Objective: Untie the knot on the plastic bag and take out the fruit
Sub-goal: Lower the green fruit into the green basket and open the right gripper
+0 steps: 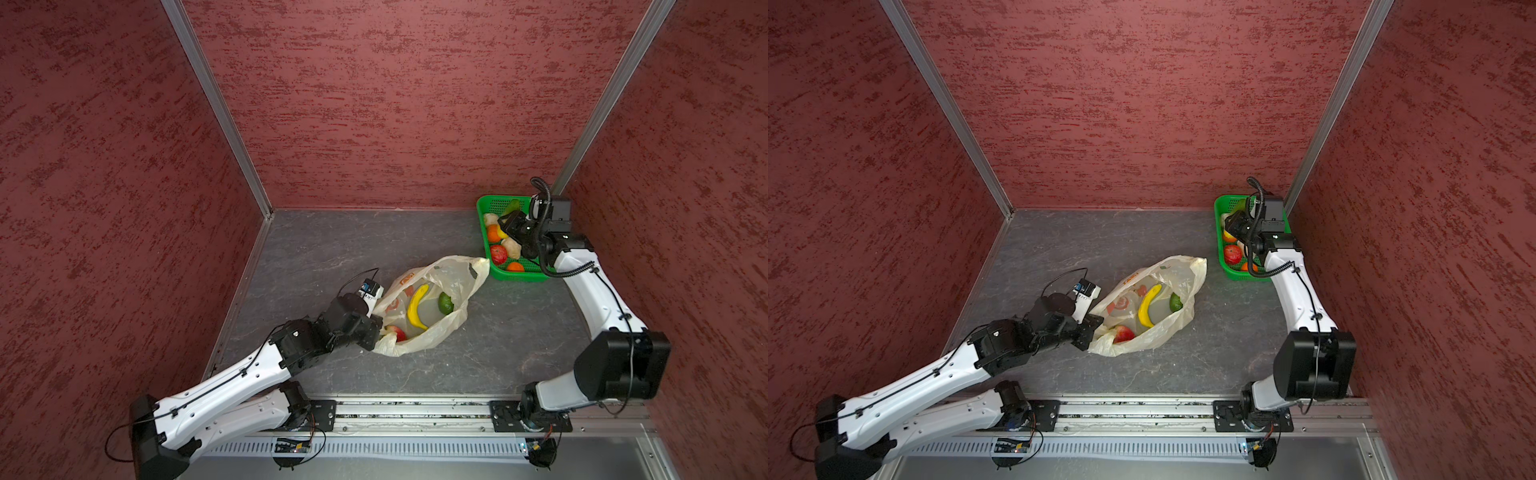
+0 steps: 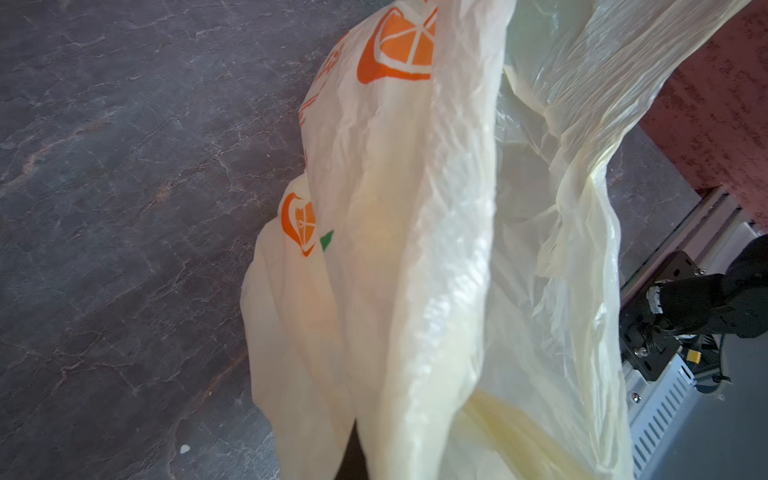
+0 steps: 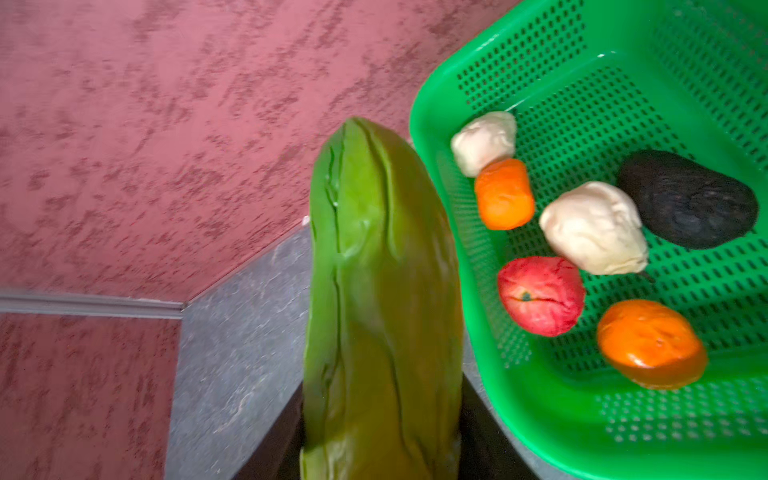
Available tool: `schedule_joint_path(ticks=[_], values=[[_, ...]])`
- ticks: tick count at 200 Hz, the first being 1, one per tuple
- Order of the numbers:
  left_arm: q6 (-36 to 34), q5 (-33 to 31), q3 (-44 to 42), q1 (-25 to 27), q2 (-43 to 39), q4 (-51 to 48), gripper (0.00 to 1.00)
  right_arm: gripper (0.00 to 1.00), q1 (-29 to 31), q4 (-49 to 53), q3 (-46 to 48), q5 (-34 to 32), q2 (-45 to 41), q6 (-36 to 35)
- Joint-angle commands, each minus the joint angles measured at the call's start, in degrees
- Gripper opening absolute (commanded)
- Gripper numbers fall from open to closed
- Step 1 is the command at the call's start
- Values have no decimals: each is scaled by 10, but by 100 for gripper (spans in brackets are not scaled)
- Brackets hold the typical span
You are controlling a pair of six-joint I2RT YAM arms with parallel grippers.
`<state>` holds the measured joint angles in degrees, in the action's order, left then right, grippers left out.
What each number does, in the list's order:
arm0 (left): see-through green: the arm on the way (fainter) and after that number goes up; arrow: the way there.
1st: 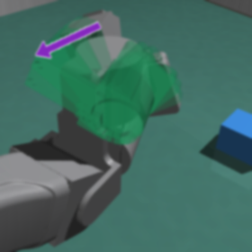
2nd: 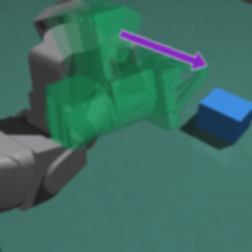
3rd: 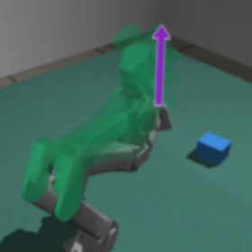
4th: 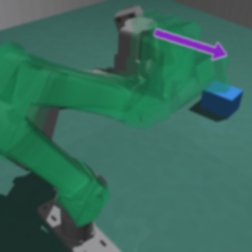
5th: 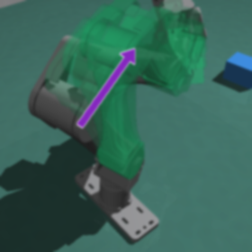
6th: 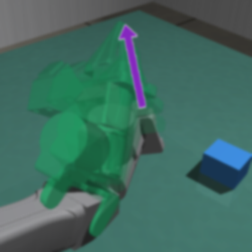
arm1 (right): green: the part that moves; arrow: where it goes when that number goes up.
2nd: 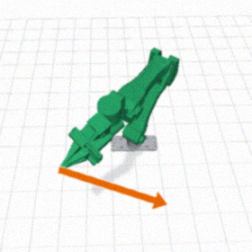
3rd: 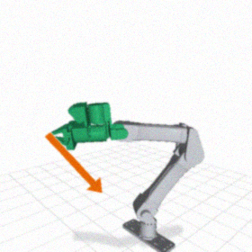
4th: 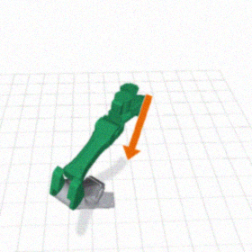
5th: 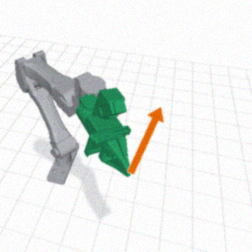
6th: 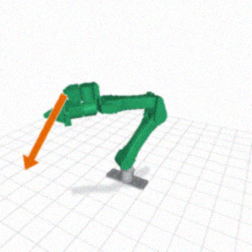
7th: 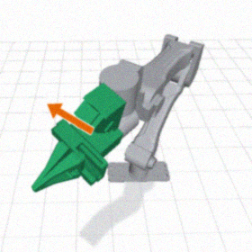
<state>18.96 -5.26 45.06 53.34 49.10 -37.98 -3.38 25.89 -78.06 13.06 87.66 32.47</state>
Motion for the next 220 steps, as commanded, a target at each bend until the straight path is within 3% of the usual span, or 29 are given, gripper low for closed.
schedule_joint_path(ticks=[1, 45, 77, 159, 187, 220], values=[[14, 32, -4, 8, -19, -44, 0, 31, -26, -71, 2, -31, 44, -15], [22, 19, -3, 29, -45, -83, 0, 32, -69, -63, -53, -87, 157, -59], [22, 7, -2, 30, -59, -98, 0, 32, -91, -54, -111, -92, 220, -70], [17, -9, 9, 31, -49, -93, 0, 35, -92, 58, -379, -109, 433, -65], [18, -20, 14, 31, -50, -92, 0, 43, -91, 75, -412, -113, 466, -63], [15, -33, 20, 35, -48, -90, 0, 60, -92, 81, -413, -113, 460, -69]])
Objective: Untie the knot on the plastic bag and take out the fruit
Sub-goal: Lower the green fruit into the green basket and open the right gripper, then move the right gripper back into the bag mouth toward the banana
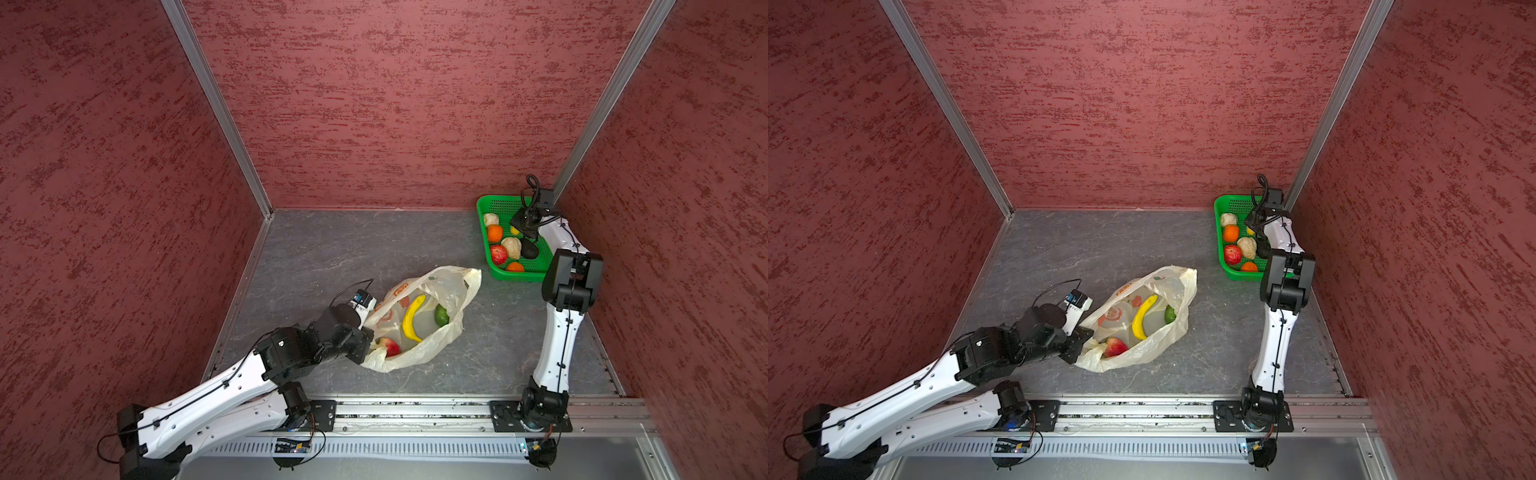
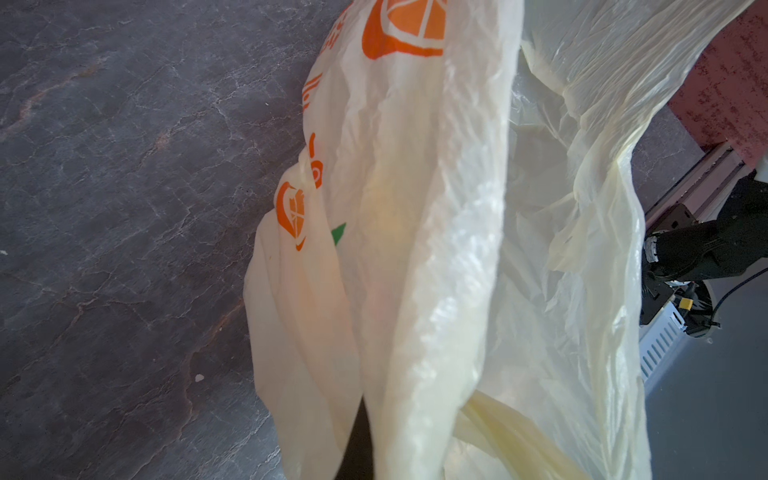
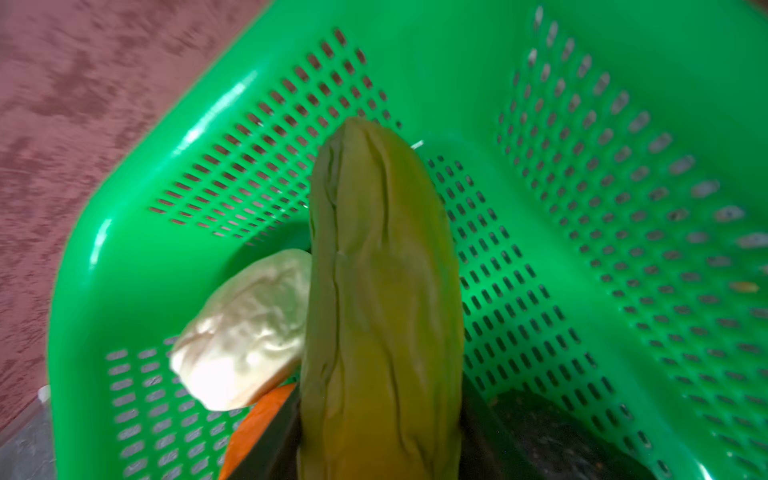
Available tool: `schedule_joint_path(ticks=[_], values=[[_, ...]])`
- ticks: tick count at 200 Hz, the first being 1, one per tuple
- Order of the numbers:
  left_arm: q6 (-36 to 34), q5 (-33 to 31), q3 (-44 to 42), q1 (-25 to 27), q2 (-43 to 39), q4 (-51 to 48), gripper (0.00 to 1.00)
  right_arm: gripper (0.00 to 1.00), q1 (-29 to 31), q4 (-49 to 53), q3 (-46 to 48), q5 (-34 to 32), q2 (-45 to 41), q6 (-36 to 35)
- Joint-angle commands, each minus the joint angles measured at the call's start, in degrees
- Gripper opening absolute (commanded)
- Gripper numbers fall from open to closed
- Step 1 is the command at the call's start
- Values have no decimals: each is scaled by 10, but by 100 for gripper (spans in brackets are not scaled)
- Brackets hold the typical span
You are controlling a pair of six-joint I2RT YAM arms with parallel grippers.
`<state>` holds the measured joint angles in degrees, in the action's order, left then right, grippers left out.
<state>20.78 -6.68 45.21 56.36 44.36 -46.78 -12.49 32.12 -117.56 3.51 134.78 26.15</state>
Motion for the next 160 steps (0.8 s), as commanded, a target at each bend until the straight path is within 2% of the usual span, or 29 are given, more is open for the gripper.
schedule_joint_path(ticks=[1, 38, 68, 91, 100, 106, 129, 160], values=[[-3, -18, 18, 5, -1, -2, 0, 61, 0, 19, -18, -17, -12, -6], [-10, -28, 19, 8, 2, 9, 0, 72, 0, 31, -2, -12, -49, -22], [-18, -42, 21, 13, 5, 21, 0, 74, 12, 37, 35, 3, -108, -38], [-25, -55, 24, 22, 11, 32, 0, 74, 32, 43, 89, 52, -179, -44], [-29, -60, 25, 27, 14, 36, 0, 74, 33, 55, 112, 104, -196, -30], [-31, -64, 25, 29, 16, 39, 0, 73, 42, 57, 135, 118, -214, -33], [-32, -79, 26, 37, 25, 46, 0, 75, 102, 31, 258, 104, -320, -38], [-39, -84, 19, 39, 27, 67, 0, 76, 166, 21, 350, 116, -427, -5]])
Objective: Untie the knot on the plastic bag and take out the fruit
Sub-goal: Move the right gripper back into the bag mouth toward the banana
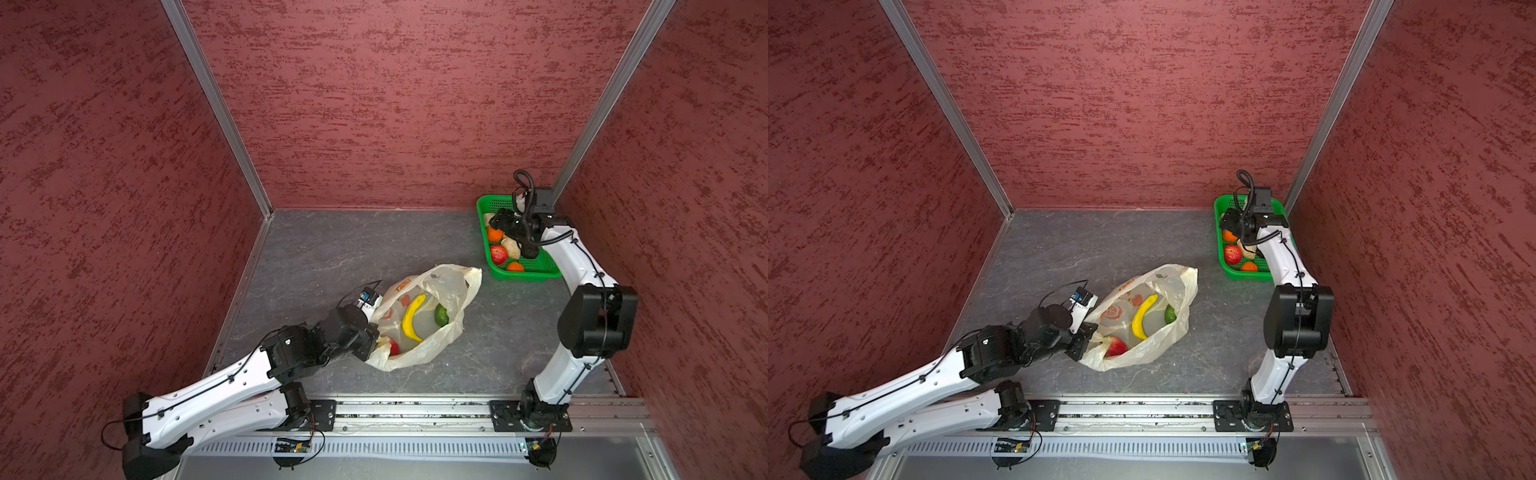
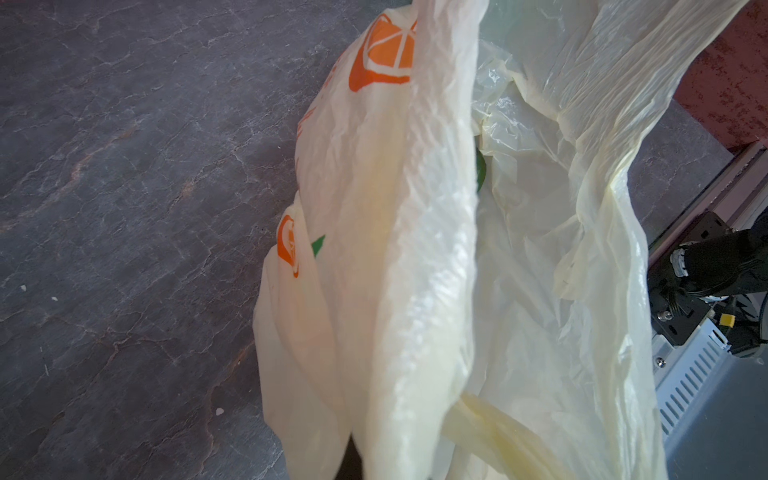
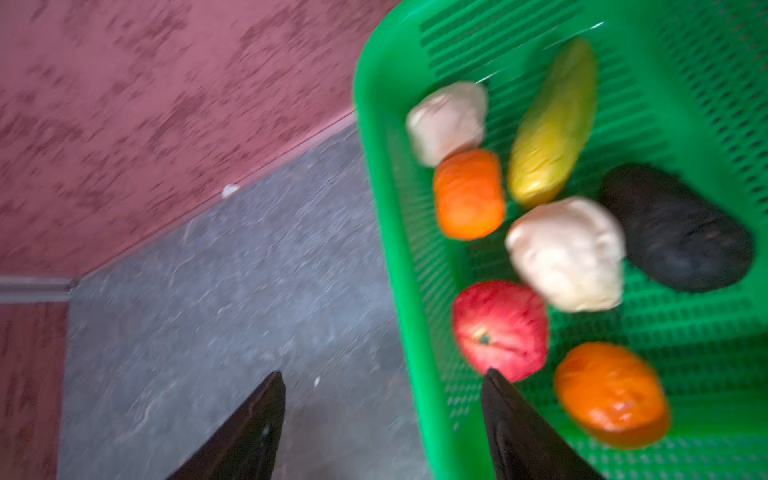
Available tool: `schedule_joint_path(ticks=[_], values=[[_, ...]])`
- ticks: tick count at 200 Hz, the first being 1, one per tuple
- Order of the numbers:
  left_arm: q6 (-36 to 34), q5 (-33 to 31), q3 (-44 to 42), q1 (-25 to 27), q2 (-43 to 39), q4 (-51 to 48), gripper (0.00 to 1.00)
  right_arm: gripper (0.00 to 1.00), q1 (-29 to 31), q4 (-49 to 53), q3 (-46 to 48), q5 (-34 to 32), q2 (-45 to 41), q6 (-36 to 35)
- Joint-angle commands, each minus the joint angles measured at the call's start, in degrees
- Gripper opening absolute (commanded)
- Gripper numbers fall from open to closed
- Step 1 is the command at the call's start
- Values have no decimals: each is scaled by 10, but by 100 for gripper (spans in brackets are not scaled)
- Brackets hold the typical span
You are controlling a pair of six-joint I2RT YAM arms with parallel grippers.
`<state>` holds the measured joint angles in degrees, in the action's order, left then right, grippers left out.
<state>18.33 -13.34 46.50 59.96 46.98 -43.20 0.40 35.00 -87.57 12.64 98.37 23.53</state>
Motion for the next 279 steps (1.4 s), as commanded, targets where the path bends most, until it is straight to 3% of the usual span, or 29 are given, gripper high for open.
schedule_joint_path(ticks=[1, 28, 68, 114, 178, 229, 279], values=[[-14, -17, 6, 3, 1, 32, 0, 76, 40, -8, 53, 25, -65, 23], [-26, -14, 10, 2, 13, 44, 0, 77, 90, 5, 82, 32, -145, 51], [-37, -10, 12, 0, 19, 61, 0, 82, 152, 78, 42, 36, -224, 59], [-49, -9, 17, -2, 30, 76, 0, 83, 253, 141, -3, 24, -256, 68], [-49, -8, 17, -10, 29, 81, 0, 83, 455, 141, 0, -47, -249, 95], [-47, -6, 12, -19, 19, 80, 0, 83, 557, 151, 72, -127, -232, 74], [-46, 1, 7, -24, 20, 83, 0, 83, 587, 103, 192, -156, -236, 60]])
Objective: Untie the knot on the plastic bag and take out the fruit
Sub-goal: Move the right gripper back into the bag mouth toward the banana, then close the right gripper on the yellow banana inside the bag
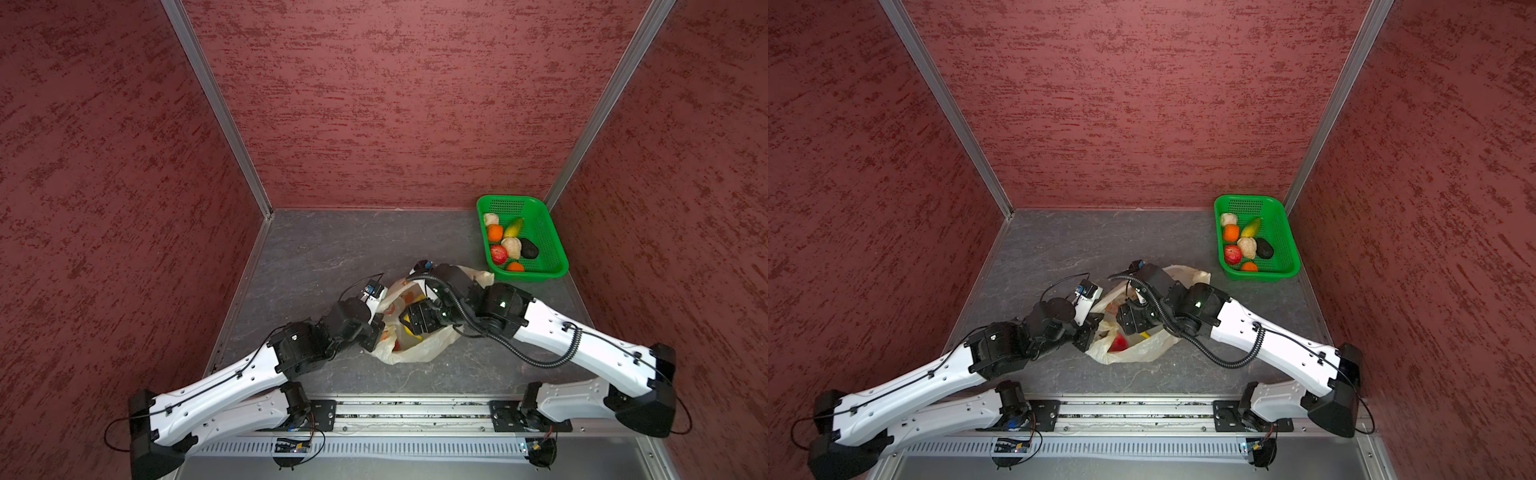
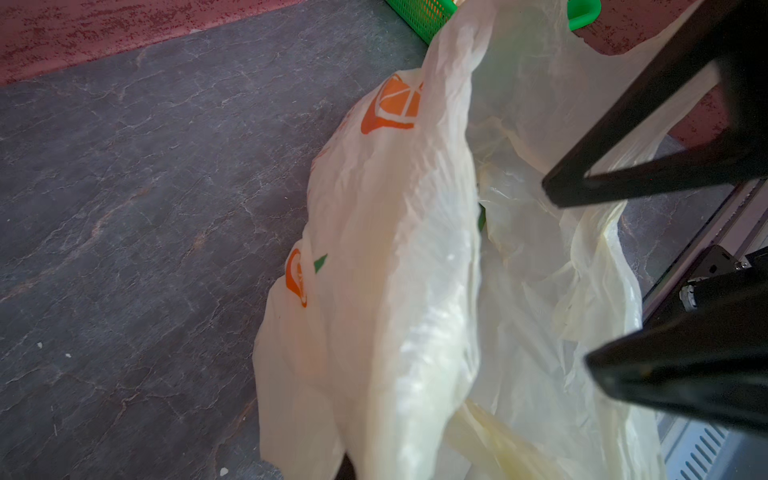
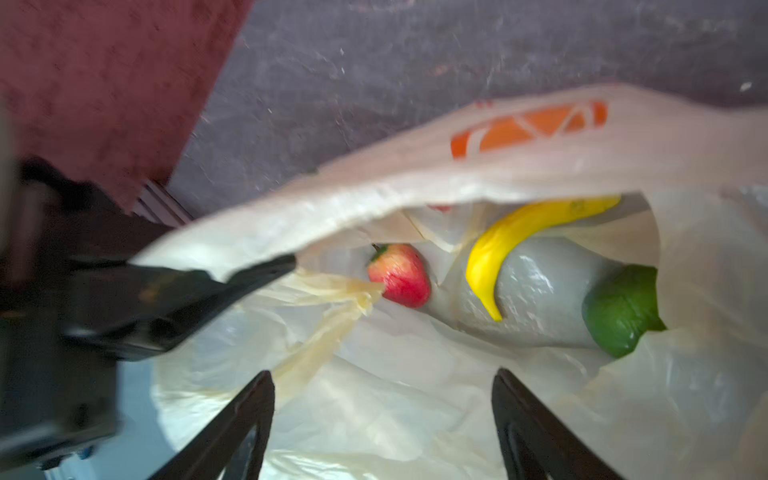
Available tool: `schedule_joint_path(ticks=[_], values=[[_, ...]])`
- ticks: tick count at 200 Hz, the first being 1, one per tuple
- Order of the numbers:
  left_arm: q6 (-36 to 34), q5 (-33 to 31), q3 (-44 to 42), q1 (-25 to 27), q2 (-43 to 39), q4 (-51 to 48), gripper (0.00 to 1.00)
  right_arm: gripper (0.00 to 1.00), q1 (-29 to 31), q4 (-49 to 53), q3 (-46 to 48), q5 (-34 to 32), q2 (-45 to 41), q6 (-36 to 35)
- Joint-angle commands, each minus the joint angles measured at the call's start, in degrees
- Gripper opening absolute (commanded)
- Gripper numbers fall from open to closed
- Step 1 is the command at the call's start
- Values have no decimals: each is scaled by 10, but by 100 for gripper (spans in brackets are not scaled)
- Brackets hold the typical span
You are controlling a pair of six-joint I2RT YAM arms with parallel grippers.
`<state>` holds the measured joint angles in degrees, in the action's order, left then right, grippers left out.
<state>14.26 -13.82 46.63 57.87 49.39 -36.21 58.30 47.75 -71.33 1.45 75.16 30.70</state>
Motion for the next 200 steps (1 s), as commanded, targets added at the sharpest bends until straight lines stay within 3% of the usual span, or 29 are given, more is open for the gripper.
schedule_joint_path(ticks=[1, 60, 110, 156, 200], values=[[-6, 6, 5, -3, -4, 14, 0, 83, 8, -24, 32, -45, -4, -12], [-4, 7, -17, -18, -5, 48, 0, 82, 12, -77, 146, -54, -9, 12], [-11, 16, -21, -37, 1, 63, 0, 82, 72, -87, 223, -74, -29, 70], [-8, 27, -25, -37, 7, 64, 0, 82, 134, -109, 261, -80, 3, 123], [2, 30, -46, -33, -7, 50, 0, 83, 156, -130, 285, -72, 26, 155]])
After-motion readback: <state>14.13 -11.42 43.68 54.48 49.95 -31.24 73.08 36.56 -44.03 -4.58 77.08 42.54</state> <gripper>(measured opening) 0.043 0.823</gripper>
